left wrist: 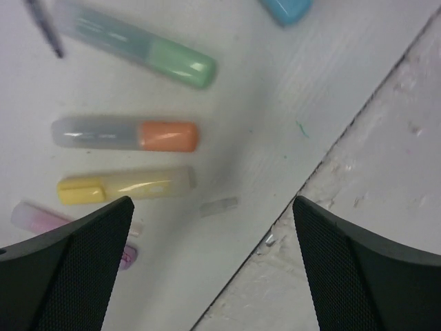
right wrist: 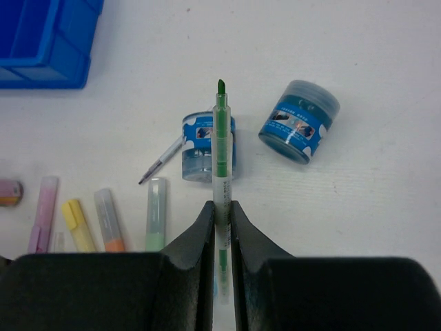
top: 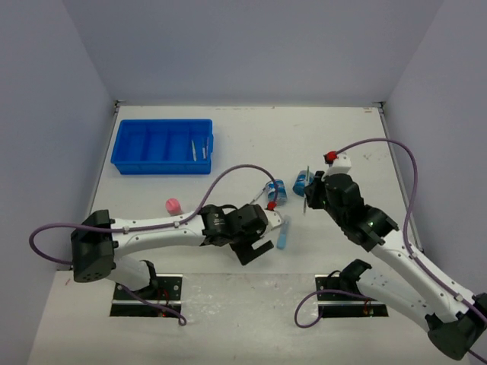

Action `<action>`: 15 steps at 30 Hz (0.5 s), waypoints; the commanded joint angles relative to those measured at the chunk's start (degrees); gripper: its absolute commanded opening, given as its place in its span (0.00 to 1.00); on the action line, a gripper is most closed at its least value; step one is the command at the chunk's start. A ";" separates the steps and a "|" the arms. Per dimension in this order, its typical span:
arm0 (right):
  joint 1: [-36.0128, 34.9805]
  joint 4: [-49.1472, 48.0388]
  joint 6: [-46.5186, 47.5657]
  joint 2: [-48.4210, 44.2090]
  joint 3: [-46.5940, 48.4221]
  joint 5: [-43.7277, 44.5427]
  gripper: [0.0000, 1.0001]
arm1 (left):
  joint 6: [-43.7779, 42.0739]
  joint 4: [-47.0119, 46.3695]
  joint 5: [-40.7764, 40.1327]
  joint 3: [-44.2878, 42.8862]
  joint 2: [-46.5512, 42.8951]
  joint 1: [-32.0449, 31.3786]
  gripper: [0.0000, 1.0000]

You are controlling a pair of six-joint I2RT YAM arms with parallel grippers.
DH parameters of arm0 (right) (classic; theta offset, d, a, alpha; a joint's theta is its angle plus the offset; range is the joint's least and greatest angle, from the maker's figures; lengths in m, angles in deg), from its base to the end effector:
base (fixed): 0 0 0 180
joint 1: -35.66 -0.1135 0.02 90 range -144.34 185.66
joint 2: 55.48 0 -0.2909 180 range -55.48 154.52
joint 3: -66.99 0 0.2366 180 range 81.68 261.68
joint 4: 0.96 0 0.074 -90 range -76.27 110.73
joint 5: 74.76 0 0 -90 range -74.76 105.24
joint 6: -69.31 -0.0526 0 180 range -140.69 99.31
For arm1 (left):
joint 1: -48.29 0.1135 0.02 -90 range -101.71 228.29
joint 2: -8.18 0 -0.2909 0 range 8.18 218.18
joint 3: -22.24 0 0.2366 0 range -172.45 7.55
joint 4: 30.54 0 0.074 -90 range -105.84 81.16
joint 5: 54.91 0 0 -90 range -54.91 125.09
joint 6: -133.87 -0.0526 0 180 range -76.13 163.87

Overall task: Sort the stationery into containers
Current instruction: Close the pen cap on the pen.

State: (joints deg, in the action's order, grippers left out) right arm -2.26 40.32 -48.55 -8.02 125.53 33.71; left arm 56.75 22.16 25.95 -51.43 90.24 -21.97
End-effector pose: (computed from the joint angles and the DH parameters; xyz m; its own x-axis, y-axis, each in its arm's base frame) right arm 0.1385 0.0868 0.3110 -0.5223 0.1550 -0.8386 -0.1389 0.9547 0.2630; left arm 0.1007 -0.2558 0.2569 -0.4896 0.7128 -0.5023 0.8147 0.5792 0.0278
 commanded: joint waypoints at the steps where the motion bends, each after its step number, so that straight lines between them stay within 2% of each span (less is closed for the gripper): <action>1: 1.23 -0.59 -0.67 -4.52 -1.01 4.07 0.00 | -24.33 0.24 11.17 3.53 3.95 -0.48 1.00; 6: 1.26 -0.66 -0.21 -4.31 -1.05 3.06 0.00 | -31.94 -1.85 5.72 5.28 3.33 -1.11 0.98; 10: 1.26 -0.61 0.05 -4.68 -1.10 2.24 0.00 | -38.05 -5.92 1.47 10.68 -3.69 -1.99 0.96; 12: 1.26 -0.61 0.17 -4.98 -1.18 2.32 0.00 | -41.98 -8.97 -3.59 14.09 -6.35 -1.99 0.95; 15: 1.26 -0.67 0.26 -5.74 -1.49 2.70 0.00 | -44.45 -11.13 -4.37 16.27 -11.10 -2.15 0.79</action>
State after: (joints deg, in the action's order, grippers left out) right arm -1.14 40.28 -48.53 -12.51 124.37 35.29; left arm 21.09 16.59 26.20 -37.36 84.53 -23.84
